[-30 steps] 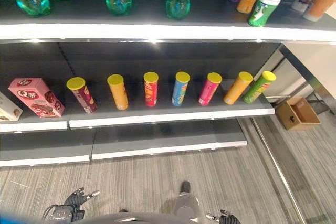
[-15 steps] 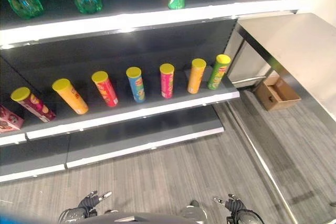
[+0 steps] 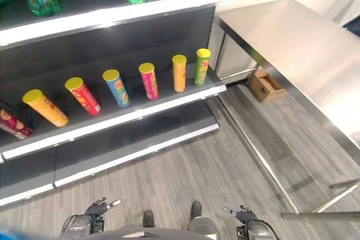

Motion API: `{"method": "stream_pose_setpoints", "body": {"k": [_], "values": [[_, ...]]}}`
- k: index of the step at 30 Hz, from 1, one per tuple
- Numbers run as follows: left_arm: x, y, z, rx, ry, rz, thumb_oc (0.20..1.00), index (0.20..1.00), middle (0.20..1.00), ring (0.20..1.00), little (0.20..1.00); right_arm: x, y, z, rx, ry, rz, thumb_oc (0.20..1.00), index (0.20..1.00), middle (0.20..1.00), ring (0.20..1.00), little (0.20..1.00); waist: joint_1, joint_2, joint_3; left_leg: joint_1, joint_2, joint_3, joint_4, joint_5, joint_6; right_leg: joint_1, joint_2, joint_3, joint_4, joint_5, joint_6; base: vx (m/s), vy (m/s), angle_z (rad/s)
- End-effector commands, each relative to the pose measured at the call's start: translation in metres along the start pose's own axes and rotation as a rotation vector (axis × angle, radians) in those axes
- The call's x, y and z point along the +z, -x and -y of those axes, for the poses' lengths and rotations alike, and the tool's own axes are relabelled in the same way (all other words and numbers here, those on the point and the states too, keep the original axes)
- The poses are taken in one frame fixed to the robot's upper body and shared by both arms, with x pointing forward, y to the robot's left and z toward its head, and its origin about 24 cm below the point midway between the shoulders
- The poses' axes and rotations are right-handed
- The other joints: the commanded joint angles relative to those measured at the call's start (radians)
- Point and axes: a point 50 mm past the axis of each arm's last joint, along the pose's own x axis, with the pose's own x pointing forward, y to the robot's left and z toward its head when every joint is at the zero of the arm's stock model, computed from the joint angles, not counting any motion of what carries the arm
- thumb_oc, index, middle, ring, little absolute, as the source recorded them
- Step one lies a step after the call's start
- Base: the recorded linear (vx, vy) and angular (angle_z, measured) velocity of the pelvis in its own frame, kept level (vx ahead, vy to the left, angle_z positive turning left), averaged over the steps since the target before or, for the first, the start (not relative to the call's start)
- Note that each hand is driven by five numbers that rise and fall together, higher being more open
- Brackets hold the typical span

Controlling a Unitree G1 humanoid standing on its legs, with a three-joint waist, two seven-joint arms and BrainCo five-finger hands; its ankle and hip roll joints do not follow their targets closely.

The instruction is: Put the goods on the table back onto the shelves and tidy them up.

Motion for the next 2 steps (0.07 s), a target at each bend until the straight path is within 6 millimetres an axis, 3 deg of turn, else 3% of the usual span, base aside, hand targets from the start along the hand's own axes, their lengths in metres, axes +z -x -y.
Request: {"method": "stream_pose_setpoints", "body": {"k": [1, 2], "values": [[0.0098, -0.001, -0.0107, 0.019, -0.04, 0.04, 1.0, 1.0, 1.0, 1.0, 1.0, 0.0161, -0.0025, 0.0089, -0.025, 0.028, 0.033, 1.0, 1.0, 1.0, 1.0, 1.0, 0.007, 0.0, -0.014, -0.011, 0.048, 0.018, 0.044, -0.032, -0.057, 0.036, -0.053, -0.005, 0.093, -0.107, 0.085, 0.04, 0.071, -0.06], [0.0103, -0.0009, -0.0114, 0.02, -0.04, 0.043, 1.0, 1.0, 1.0, 1.0, 1.0, 0.0147, -0.0024, 0.0085, -0.024, 0.031, 0.029, 1.0, 1.0, 1.0, 1.0, 1.0, 0.008, -0.002, -0.016, -0.006, 0.046, 0.02, 0.042, -0.035, -0.055, 0.038, -0.057, -0.004, 0.092, -0.105, 0.088, 0.05, 0.058, -0.05]]}}
